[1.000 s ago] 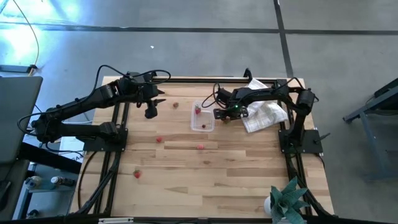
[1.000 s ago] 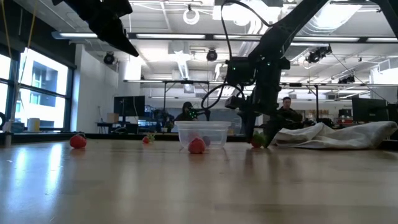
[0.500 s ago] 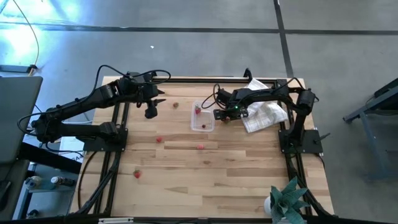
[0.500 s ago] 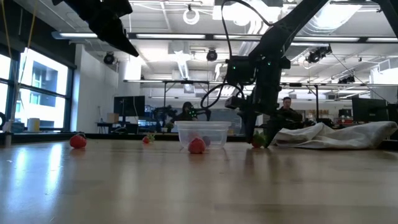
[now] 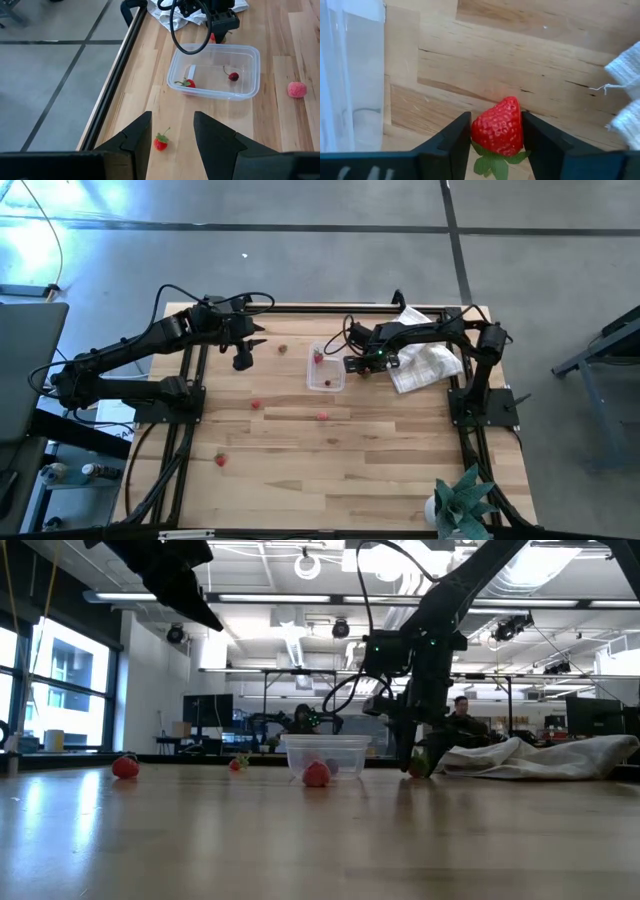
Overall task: Pick and placing Produce into tupperware
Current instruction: Put the strawberry into the transparent container
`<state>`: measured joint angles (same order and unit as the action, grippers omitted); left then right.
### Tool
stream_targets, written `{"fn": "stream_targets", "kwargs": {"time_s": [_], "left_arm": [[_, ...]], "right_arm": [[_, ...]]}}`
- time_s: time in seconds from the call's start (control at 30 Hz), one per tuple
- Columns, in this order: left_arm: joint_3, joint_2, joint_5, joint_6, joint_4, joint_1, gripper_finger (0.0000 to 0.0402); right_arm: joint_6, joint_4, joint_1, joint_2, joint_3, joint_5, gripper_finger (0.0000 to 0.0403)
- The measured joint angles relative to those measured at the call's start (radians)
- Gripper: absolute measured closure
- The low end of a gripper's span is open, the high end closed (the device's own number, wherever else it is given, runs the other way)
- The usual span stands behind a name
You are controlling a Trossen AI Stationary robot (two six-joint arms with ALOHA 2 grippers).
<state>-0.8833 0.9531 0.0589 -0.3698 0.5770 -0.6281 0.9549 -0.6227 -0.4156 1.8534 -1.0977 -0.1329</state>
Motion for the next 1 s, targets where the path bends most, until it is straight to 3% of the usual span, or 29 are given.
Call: {"fn": "stream_targets", "kwargs": {"time_s": [0.57, 1.0], "left_arm": [[0.000, 0.000, 0.000, 0.000, 0.000, 0.000, 0.0266], [0.000, 0.000, 0.000, 0.000, 0.000, 0.000, 0.0266]], "right_arm": [[-0.024, 0.026, -0.001, -0.025, 0.004, -0.027, 0.0252], [-0.103, 0.023, 0.013, -0.235, 0.001, -0.054, 0.0252]]}}
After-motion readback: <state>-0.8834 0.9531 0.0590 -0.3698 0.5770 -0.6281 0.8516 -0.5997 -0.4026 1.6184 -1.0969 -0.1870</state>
